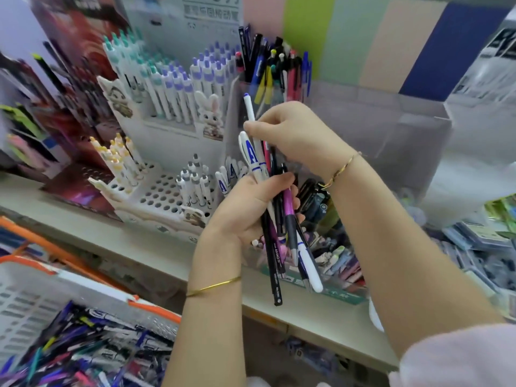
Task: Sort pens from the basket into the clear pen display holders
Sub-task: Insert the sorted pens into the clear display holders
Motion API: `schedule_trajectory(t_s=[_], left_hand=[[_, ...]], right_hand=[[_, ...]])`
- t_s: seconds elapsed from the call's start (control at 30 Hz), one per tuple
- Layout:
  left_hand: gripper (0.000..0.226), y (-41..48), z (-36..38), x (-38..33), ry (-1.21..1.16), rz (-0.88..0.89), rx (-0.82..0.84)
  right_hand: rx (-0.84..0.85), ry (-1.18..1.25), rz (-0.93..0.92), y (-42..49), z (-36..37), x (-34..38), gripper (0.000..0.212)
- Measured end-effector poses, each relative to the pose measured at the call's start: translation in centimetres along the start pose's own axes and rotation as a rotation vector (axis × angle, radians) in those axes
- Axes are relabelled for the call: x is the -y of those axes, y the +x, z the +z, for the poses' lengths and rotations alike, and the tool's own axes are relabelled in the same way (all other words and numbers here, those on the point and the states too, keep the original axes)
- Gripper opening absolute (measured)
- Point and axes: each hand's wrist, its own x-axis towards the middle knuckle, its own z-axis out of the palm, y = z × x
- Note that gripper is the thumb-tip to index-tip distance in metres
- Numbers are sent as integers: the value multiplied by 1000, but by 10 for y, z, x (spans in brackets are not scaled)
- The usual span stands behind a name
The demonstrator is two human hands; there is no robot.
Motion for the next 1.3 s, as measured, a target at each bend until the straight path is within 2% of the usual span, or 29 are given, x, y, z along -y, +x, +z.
schedule_trajectory(t_s=[0.1,0.2,0.27,0.33,0.4,0.5,0.63,0.8,0.93,1.13,1.3], left_hand=[[14,2,-6,0,-7,-17,-2],[13,2,-10,-1,-10,-20,-38],[13,3,-13,-2,-38,-10,-92],[13,5,-16,-4,-47,36,-174],[16,7,-17,-8,-32,103,-268],[16,11,-16,-9,6,185,-420],[18,12,-11,-10,-22,227,-507],[26,9,-2,-14,-210,302,-557],[27,7,2,-18,-216,343,-577],[22,6,4,-17,-248,383,-562],[38,7,3,-12,-273,367,-586]], right_hand=[[35,32,28,6,8,0,41],[-9,159,110,4,6,-2,41],[-75,229,146,-7,-3,-7,30],[-64,250,172,-23,-12,-12,24],[64,163,197,-40,-13,-13,31],[232,-90,171,-52,-5,-11,51],[244,-133,99,-58,7,-17,44],[112,126,11,-61,24,-22,22],[-36,276,24,-64,35,-21,14],[-244,315,-5,-67,50,-14,6],[-323,245,42,-66,57,-11,3]])
